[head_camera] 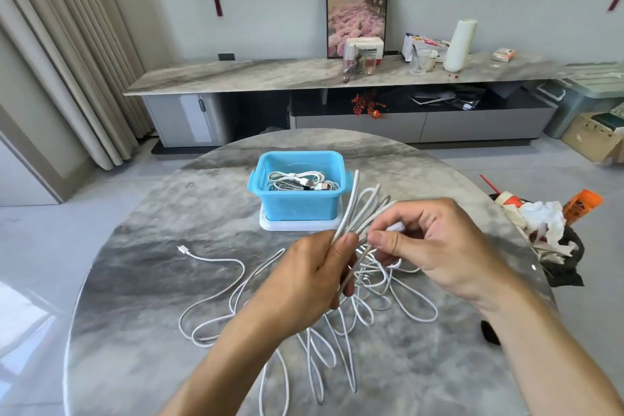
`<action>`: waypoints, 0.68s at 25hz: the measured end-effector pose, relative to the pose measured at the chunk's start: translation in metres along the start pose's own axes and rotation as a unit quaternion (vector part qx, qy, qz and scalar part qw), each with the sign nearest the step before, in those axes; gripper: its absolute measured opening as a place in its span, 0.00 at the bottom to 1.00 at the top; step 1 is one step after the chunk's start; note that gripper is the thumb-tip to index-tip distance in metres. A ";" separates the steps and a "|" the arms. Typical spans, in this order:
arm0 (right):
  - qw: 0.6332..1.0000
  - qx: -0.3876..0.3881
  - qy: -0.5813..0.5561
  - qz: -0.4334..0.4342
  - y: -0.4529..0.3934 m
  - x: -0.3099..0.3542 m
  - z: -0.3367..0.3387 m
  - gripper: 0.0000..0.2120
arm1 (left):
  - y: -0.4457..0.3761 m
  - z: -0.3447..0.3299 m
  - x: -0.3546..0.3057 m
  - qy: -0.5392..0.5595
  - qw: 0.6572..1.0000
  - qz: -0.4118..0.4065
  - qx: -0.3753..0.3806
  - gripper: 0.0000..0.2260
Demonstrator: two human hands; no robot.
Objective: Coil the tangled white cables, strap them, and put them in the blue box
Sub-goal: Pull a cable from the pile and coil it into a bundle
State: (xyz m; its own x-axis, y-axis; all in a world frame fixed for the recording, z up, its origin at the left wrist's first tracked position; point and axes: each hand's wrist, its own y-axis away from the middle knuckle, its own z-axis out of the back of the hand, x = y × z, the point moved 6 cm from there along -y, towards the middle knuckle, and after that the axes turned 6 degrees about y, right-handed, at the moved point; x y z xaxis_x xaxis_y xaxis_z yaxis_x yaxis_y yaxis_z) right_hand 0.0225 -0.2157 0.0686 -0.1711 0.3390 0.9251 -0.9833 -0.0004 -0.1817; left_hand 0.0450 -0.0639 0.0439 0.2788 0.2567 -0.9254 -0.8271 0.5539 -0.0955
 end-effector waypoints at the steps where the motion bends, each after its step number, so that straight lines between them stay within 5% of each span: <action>1: 1.000 -0.007 -0.006 0.006 0.000 0.001 0.001 0.02 | -0.001 -0.003 0.002 0.016 1.000 -0.001 0.016 0.17; 5: 0.998 -0.035 -0.054 0.005 0.000 0.001 0.004 0.06 | -0.001 -0.013 0.006 0.106 0.991 0.029 0.074 0.19; 9: 0.994 -0.093 -0.058 0.029 -0.002 0.002 0.005 0.06 | 0.000 -0.010 0.004 0.074 0.996 0.006 0.046 0.19; 13: 0.963 -0.205 -0.170 -0.040 -0.002 -0.014 -0.011 0.27 | 0.006 -0.021 0.003 0.328 0.942 0.067 0.035 0.17; 15: 0.925 -0.106 -0.334 -0.150 -0.002 -0.022 -0.034 0.36 | 0.011 -0.028 0.006 0.348 0.934 0.071 0.043 0.18; 17: 0.877 0.050 -0.445 -0.175 0.002 -0.014 -0.053 0.29 | 0.016 -0.042 0.008 0.356 0.926 0.088 0.089 0.16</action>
State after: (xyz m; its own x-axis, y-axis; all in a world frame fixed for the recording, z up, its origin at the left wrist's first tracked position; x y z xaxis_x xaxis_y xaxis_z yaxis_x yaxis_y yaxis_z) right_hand 0.0261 -0.1704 0.0376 0.2054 -0.5331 0.8208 -0.9781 -0.1394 0.1542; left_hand 0.0135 -0.0857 0.0197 -0.2971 -0.1974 -0.9342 -0.7186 0.6905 0.0826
